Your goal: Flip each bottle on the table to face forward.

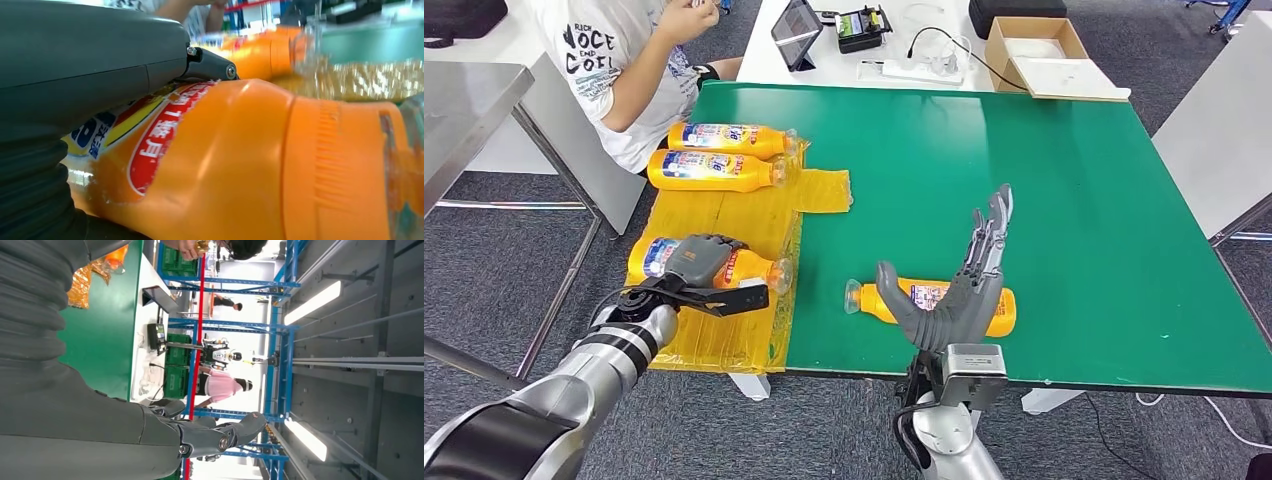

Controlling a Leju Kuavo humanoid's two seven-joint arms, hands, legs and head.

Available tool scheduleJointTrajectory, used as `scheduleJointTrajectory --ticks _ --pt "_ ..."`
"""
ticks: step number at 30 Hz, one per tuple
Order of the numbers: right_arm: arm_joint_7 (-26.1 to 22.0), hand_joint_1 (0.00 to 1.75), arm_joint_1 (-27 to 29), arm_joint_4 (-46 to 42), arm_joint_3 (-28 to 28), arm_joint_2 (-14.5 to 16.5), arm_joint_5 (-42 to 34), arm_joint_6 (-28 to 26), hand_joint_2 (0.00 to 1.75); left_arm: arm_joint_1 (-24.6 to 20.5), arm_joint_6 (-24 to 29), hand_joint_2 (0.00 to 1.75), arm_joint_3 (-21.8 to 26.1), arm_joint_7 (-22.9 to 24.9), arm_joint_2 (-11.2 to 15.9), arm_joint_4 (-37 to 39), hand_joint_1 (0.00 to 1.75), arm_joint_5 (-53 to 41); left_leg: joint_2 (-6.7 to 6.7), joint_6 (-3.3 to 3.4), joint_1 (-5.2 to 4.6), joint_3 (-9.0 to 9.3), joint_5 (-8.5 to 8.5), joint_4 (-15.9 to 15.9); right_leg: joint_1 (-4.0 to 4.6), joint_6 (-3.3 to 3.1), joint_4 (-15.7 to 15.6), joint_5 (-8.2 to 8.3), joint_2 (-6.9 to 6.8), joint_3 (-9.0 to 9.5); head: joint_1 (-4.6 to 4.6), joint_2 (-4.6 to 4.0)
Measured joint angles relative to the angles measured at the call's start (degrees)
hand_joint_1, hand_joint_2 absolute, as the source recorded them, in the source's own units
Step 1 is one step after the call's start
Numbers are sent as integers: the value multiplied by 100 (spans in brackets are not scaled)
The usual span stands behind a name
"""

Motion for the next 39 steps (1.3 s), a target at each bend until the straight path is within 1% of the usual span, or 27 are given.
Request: scheduleJointTrajectory --ticks 4,5,6,8,9,10,12,21,26,28,30,31,32,34,37,39 --pt "0 0 0 -4 1 0 -45 27 175 -63 -297 175 -2 -117 17 98 175 84 -2 0 0 0 0 0 -1 0 0 0 -1 2 0 0" --pt "0 0 0 -1 1 0 -54 39 175 -78 -373 175 -2 -145 21 117 163 91 -3 0 0 0 0 0 -1 0 0 0 -1 3 1 0" --pt "0 0 0 4 1 1 -62 55 175 -88 -443 175 -2 -173 26 131 125 93 -4 0 0 0 0 0 -1 0 0 0 -1 4 1 0" --pt "0 0 0 26 1 2 -71 100 175 -100 -581 175 -2 -228 39 159 38 118 -6 0 -1 1 0 0 -2 0 0 0 -1 5 1 0" --pt "0 0 -1 40 1 3 -72 127 175 -106 -650 131 -2 -255 44 169 6 151 -6 0 -1 2 0 0 -2 0 0 0 -1 7 1 0" --pt "0 0 -1 57 1 4 -72 157 175 -111 -729 87 -1 -285 47 180 0 208 -7 0 -1 3 0 0 -2 0 0 0 -1 8 1 0" --pt "0 0 -2 99 1 8 -69 216 175 -115 -922 0 12 -366 50 200 0 391 -8 0 -1 5 0 0 -1 0 0 0 -2 12 0 0" --pt "0 0 -62 407 1 46 -50 416 175 -145 -1911 0 338 -821 57 251 0 1257 -13 -1 -1 29 1 -3 -2 -2 0 -3 -7 41 -1 0" --pt "0 0 -93 550 1 61 -53 481 175 -147 -2228 0 516 -943 62 269 0 1491 -14 -1 -1 43 2 -3 -2 -2 -1 -2 -7 56 0 0" --pt "0 0 -124 624 1 63 -55 548 175 -145 -2421 0 607 -1058 72 271 0 1714 -14 -2 -1 47 2 -3 -2 -2 -1 -2 -7 60 -1 0" --pt "0 0 -157 705 1 63 -42 591 175 -107 -2474 0 739 -1235 74 269 0 2025 -13 -2 -1 52 3 -3 -1 -2 -1 -2 -6 61 -1 0" --pt "0 0 -168 745 1 63 -20 598 175 -61 -2373 44 823 -1338 63 258 0 2219 -12 -2 -1 53 3 -3 -1 -2 -1 -2 -6 61 -1 0" --pt "0 0 -174 789 1 63 19 602 175 4 -2155 87 932 -1452 32 231 0 2451 -11 -2 -1 53 3 -3 -1 -2 -1 -2 -5 59 -1 0" --pt "12 0 -173 880 -1 63 169 644 175 179 -1413 175 1210 -1693 -86 119 0 2979 -10 -2 -1 48 3 -3 -2 -2 -1 -2 -5 51 0 0" --pt "257 0 -168 1032 -3 56 611 821 175 440 106 175 1708 -2094 -343 -251 0 3739 -10 -1 -1 33 4 -2 -2 -1 -1 -1 -5 37 1 0" --pt "506 0 -168 1170 -4 32 962 953 175 590 897 175 2038 -2252 -494 -661 0 4268 -10 -1 -1 28 4 -2 -2 -1 -1 -1 -5 34 1 0"
